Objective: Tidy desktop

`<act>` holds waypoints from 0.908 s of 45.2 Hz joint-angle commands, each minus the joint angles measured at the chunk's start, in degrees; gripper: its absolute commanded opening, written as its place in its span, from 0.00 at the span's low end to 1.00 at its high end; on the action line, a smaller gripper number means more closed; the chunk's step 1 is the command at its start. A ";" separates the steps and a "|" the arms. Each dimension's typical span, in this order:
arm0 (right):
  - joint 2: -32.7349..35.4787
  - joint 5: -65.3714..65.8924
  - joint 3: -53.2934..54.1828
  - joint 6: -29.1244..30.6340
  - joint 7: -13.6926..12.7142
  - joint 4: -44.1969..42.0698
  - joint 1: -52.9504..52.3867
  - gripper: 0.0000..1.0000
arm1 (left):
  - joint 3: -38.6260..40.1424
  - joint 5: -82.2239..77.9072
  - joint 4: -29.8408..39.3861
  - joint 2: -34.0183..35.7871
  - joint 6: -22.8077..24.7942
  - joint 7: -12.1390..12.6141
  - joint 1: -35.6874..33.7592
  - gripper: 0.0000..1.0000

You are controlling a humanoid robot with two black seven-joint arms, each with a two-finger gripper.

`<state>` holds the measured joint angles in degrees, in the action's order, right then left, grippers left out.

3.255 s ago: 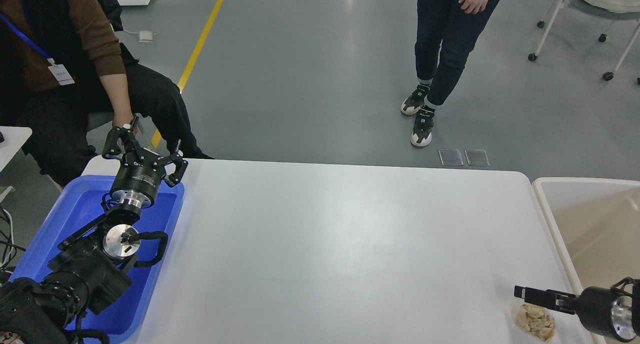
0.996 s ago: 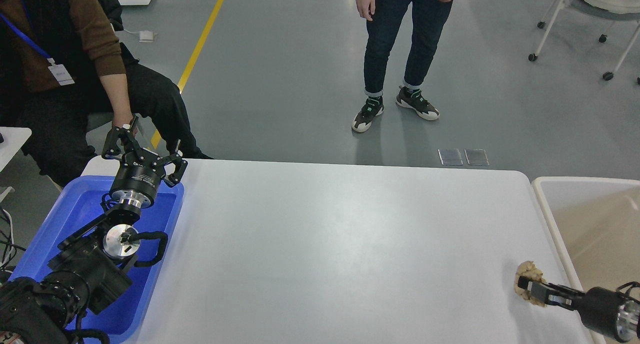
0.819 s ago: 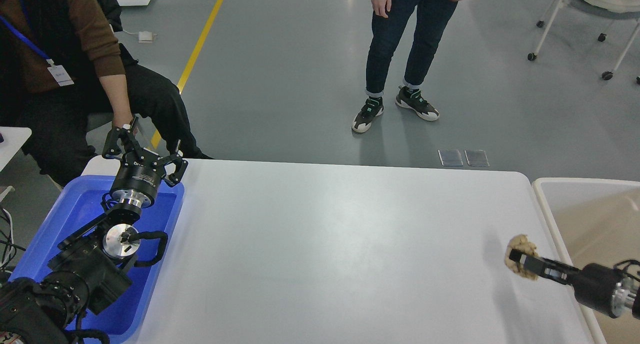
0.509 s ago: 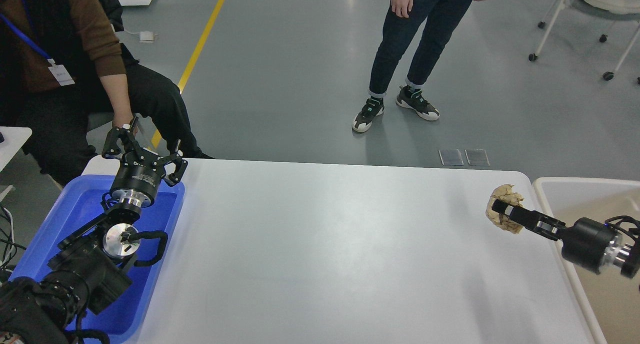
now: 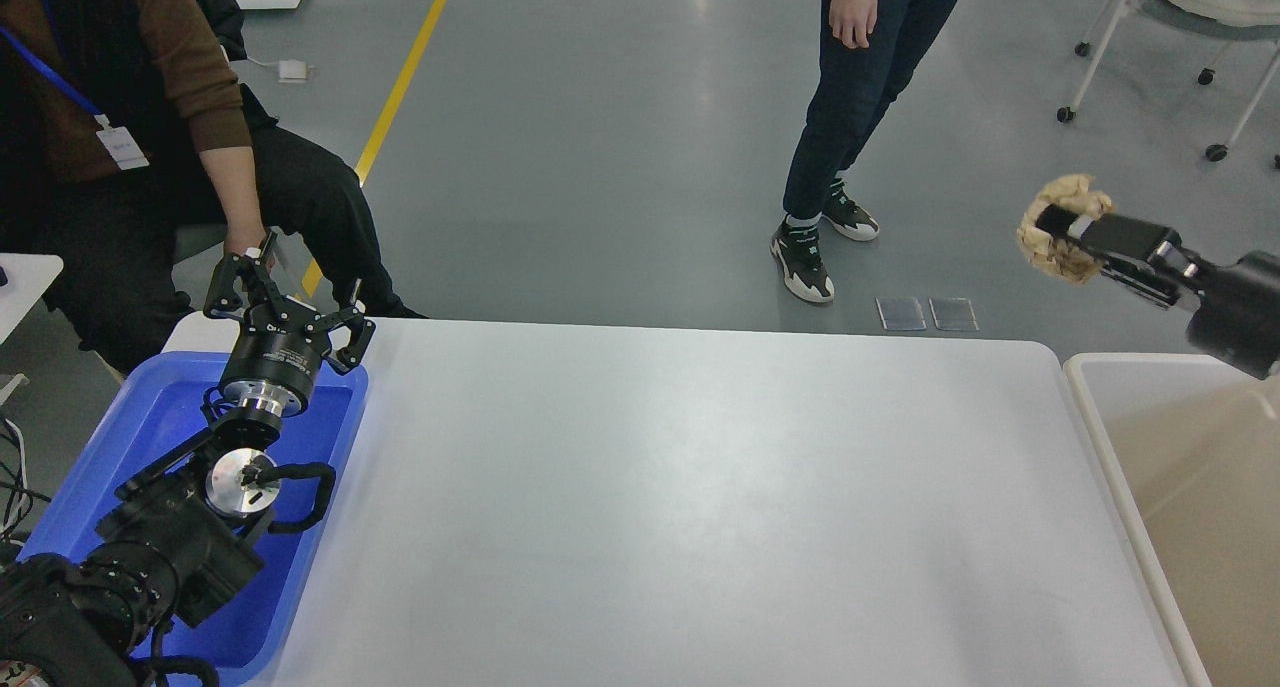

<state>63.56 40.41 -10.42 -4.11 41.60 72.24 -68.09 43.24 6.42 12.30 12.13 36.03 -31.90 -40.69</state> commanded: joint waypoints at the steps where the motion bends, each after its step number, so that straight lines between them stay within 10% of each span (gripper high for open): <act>1: 2.00 -6.22 -0.22 3.67 -2.49 -3.67 -5.13 0.00 | 0.00 0.00 0.00 0.00 0.00 0.00 0.08 1.00; 26: -9.77 -28.02 -16.65 4.20 -9.17 -41.90 2.69 0.00 | 0.00 0.00 0.00 0.00 0.00 0.00 0.00 1.00; 41: -22.78 -29.51 -15.16 4.20 -20.42 -68.28 19.21 0.00 | 0.00 0.00 0.00 0.00 0.00 0.00 0.00 1.00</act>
<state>49.26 13.41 -25.26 0.08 28.09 21.27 -58.66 43.24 6.42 12.29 12.15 36.03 -31.90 -40.71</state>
